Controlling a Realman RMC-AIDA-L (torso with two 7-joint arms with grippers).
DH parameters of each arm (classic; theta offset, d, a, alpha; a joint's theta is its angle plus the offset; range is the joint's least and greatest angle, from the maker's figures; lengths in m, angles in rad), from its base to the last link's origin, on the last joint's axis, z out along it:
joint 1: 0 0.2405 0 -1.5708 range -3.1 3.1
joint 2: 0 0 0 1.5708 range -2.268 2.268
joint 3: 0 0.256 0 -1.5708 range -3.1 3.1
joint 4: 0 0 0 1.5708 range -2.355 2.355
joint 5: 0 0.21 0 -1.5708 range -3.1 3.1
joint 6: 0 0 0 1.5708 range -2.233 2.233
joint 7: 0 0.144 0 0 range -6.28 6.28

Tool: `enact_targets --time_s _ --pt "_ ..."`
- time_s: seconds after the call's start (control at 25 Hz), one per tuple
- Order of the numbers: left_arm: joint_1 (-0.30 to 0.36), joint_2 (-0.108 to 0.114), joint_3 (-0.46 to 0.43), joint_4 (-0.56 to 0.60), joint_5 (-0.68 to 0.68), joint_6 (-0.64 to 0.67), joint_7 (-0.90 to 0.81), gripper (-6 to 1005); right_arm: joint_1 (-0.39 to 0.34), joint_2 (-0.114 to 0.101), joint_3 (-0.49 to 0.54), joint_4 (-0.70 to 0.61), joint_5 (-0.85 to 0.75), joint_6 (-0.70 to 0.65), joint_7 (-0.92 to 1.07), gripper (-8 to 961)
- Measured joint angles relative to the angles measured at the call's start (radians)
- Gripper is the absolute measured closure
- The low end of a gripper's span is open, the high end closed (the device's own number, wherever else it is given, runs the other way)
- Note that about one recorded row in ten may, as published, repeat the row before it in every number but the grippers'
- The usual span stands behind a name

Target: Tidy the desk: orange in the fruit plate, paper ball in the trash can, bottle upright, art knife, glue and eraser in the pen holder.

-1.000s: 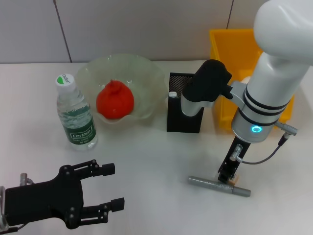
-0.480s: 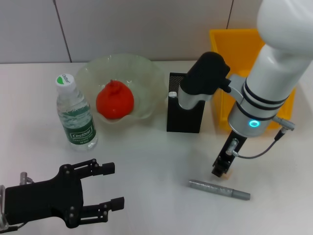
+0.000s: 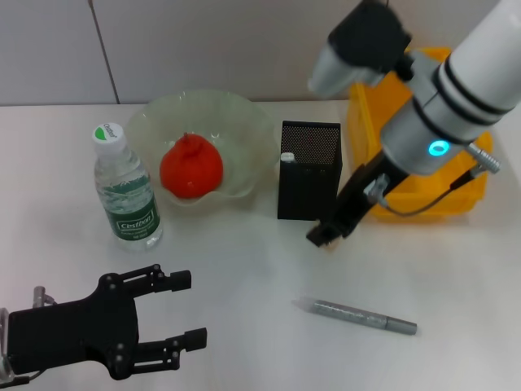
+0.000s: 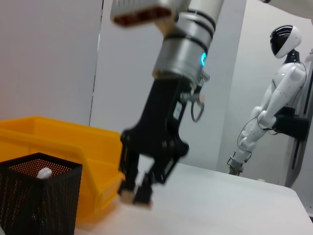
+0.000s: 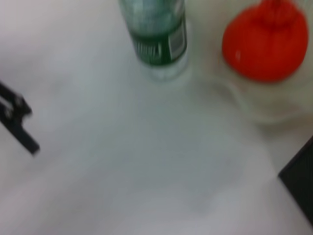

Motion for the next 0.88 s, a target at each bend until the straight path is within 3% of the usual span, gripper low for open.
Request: enact_targets --time_s 0.08,0.4,0.88 --pt "0.0 -0.001 0.0 0.0 0.0 0.0 0.0 214 0.006 -0.004 0.06 -0.031 0.002 -0.007 -0.012 693" --pt "-0.001 -0.004 0.0 -0.001 0.0 0.002 -0.005 214 0.08 -0.028 0.118 -0.03 -0.015 0.031 -0.015 693" --pt "0.002 -0.005 -0.001 -0.002 -0.022 -0.004 -0.009 214 0.074 -0.023 0.144 -0.015 -0.09 0.195 0.004 693"
